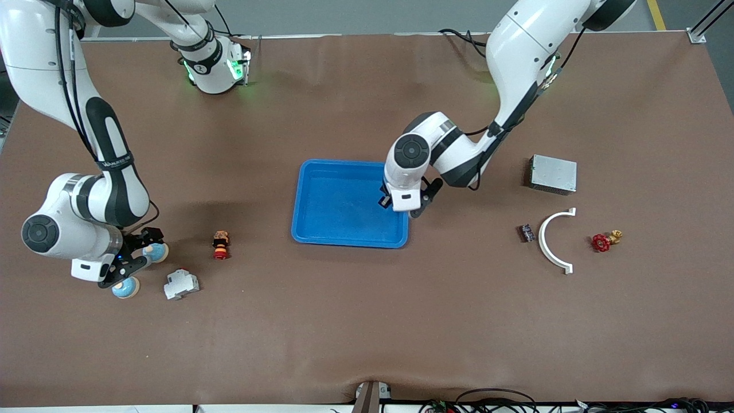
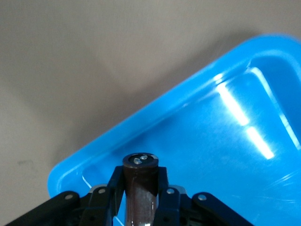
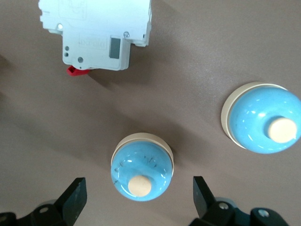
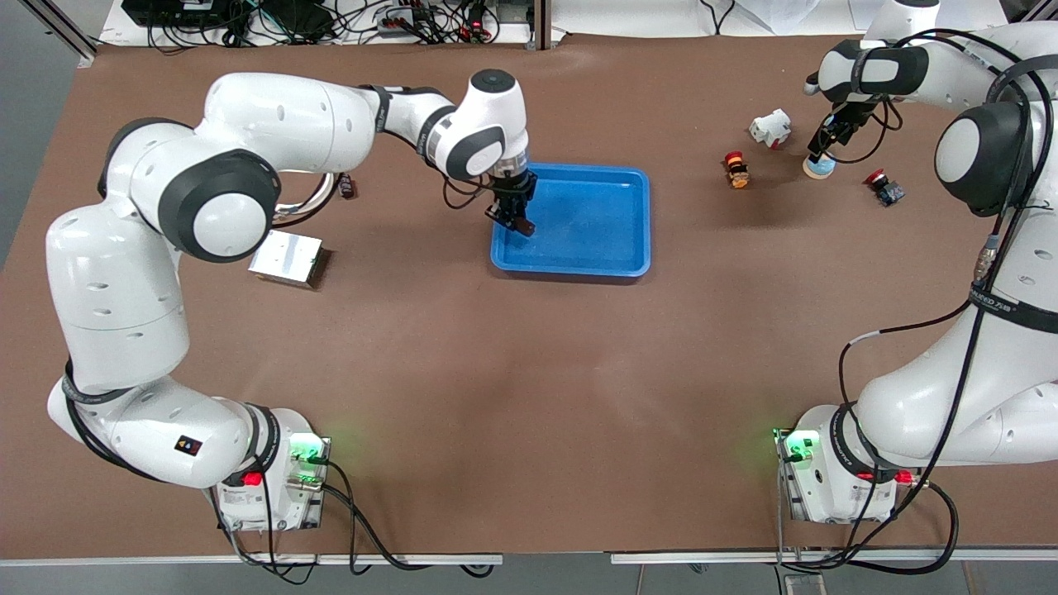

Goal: Place electrolytic capacitor and blue bell in tray
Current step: 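Carry the capacitor into the tray with the left gripper while the right grasps a bell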

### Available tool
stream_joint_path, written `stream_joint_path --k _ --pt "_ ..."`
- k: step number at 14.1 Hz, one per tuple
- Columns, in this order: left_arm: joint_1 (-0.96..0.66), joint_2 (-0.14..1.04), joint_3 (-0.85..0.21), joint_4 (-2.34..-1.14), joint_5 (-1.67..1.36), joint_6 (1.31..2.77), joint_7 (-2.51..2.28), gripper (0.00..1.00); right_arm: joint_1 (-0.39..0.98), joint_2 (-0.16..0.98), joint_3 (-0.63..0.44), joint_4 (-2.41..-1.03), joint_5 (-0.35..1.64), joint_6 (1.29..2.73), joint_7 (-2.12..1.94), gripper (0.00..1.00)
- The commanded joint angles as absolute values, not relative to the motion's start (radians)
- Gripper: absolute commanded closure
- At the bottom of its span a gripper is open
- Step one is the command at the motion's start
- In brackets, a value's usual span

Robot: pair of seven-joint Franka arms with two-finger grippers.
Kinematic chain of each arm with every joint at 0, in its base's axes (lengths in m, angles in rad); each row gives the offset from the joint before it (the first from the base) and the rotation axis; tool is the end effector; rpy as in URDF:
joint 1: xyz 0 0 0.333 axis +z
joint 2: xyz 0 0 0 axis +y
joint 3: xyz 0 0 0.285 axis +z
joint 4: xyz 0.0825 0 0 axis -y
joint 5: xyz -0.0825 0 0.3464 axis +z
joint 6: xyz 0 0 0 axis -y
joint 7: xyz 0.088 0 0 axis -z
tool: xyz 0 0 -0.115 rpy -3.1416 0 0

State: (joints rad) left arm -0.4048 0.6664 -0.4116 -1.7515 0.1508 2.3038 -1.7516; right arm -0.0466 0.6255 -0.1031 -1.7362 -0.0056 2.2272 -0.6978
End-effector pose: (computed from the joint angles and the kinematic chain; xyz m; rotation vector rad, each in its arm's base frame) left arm 0.4354 -0.4321 0.2056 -2.8097 -1.3623 0.2384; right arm 0.6019 -0.0870 0.2035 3.0024 0.8751 -0.2300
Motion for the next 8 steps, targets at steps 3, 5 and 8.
stream_joint_path --k 3,5,8 --pt "-0.431 0.692 -0.402 -1.732 0.202 2.286 -1.781 0.53 -0.061 0.658 -0.087 -1.715 -0.02 2.224 -0.707 0.0" --pt "-0.426 0.686 -0.4 -1.732 0.202 2.283 -1.781 0.0 -0.061 0.664 -0.087 -1.713 -0.021 2.226 -0.707 0.0" --pt "-0.382 0.586 -0.385 -1.726 0.204 2.173 -1.767 0.0 -0.061 0.681 -0.087 -1.715 -0.02 2.226 -0.707 0.0"
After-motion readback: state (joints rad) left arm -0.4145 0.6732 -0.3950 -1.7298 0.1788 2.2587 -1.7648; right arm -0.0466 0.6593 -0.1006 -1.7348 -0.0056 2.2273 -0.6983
